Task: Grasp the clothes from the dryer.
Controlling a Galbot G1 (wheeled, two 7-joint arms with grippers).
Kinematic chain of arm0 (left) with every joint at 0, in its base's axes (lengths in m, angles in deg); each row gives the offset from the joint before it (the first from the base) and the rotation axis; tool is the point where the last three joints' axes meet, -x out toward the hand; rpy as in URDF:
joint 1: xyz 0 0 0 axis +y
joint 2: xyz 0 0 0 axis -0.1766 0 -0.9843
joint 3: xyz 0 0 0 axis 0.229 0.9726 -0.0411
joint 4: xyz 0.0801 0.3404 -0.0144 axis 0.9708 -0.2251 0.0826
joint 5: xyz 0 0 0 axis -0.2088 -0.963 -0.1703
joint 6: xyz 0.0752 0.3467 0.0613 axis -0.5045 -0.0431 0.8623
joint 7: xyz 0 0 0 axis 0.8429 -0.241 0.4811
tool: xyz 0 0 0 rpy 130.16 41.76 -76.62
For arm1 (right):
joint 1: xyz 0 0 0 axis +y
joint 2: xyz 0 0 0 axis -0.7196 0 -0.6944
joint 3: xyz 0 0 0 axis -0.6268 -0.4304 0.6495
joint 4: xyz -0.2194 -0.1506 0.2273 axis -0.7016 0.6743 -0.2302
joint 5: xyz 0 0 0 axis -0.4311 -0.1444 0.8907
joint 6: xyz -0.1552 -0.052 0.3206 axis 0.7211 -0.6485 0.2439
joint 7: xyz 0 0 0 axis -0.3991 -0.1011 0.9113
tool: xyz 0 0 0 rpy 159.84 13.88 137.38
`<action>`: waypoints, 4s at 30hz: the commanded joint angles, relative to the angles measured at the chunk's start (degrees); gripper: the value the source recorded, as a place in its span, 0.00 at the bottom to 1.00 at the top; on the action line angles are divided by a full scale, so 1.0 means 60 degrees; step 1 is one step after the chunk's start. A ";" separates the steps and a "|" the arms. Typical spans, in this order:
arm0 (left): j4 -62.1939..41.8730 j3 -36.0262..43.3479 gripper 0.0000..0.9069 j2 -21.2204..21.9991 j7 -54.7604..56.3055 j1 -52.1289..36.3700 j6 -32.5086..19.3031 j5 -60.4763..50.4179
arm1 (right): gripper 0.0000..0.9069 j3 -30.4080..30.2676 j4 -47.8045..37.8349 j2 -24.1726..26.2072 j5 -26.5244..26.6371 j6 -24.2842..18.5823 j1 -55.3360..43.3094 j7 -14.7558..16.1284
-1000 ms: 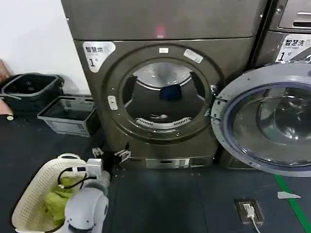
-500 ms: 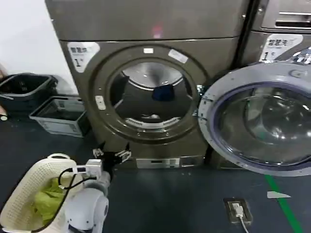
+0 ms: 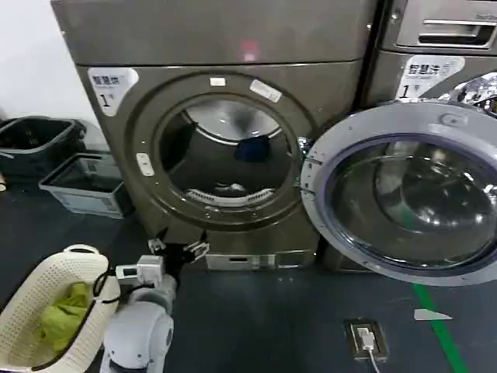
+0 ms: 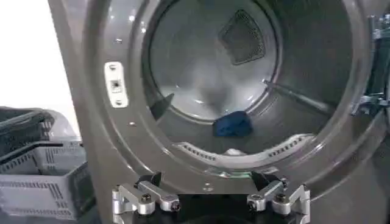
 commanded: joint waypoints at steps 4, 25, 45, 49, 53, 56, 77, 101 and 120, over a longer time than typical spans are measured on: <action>0.0017 0.0003 1.00 0.0007 -0.0005 0.0027 0.0468 -0.0013 | 1.00 -0.0038 0.0021 -0.0021 0.0001 -0.0064 0.0001 -0.0009; 0.0011 -0.0004 1.00 -0.0050 0.0013 0.0018 0.0468 -0.0006 | 1.00 0.0027 -0.0134 -0.0041 0.0379 -0.0935 0.0060 -0.0367; 0.0024 -0.0057 1.00 -0.0062 0.0019 0.0096 0.0468 -0.0021 | 1.00 -0.0101 -0.0128 -0.0185 0.0507 -0.1193 0.0055 -0.0247; -0.0007 -0.0058 1.00 -0.0056 0.0017 0.0103 0.0468 -0.0032 | 1.00 -0.0130 -0.0161 -0.0180 0.0501 -0.1194 0.0042 -0.0247; 0.0010 -0.0046 1.00 -0.0057 0.0022 0.0116 0.0468 -0.0033 | 1.00 -0.0150 -0.0168 -0.0174 0.0495 -0.1193 0.0025 -0.0243; 0.0003 -0.0036 1.00 -0.0053 0.0011 0.0113 0.0468 -0.0058 | 1.00 -0.0181 -0.0173 -0.0173 0.0492 -0.1195 0.0013 -0.0238; -0.0177 -0.0198 1.00 -0.0158 -0.0099 0.0028 0.0468 -0.0131 | 1.00 -0.0325 -0.0070 -0.0150 0.0474 -0.1169 -0.0001 -0.0194; -0.0460 -0.0308 1.00 -0.0043 -0.1196 -0.0244 0.0468 -0.1160 | 1.00 -0.0392 -0.0075 -0.0209 0.0147 -0.1184 0.0002 -0.0184; -0.3595 -0.0400 1.00 -0.0258 -1.0975 -0.4574 -0.2494 -1.0765 | 1.00 -0.0456 -0.0047 -0.0056 0.0215 -0.1223 -0.0017 -0.0095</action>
